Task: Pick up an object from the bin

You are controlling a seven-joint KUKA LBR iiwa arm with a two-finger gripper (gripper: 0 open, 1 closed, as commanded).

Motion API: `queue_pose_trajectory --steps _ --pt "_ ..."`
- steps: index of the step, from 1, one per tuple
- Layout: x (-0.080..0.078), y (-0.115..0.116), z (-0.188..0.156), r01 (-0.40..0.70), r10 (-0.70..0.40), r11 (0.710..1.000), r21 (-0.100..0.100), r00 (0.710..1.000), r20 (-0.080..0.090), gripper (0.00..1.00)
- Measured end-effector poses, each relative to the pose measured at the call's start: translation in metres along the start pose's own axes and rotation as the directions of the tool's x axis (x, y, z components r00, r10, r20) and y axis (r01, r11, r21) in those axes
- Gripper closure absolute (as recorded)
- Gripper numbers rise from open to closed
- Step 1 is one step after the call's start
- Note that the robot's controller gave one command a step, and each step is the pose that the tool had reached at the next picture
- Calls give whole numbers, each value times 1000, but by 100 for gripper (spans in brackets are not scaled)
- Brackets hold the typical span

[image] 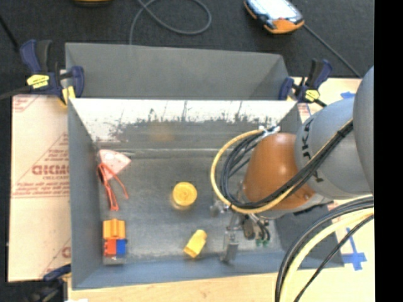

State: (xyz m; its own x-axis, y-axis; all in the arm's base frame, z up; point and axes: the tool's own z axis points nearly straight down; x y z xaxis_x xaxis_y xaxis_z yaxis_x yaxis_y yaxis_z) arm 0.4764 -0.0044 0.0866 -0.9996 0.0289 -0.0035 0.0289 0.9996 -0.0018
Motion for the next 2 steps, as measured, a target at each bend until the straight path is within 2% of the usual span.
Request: queue_pose_trajectory --steps 1,2 --pt "-18 22 10 -123 123 992 -3 992 0 0" --pt "-15 34 13 -36 36 999 -1 999 -3 0"
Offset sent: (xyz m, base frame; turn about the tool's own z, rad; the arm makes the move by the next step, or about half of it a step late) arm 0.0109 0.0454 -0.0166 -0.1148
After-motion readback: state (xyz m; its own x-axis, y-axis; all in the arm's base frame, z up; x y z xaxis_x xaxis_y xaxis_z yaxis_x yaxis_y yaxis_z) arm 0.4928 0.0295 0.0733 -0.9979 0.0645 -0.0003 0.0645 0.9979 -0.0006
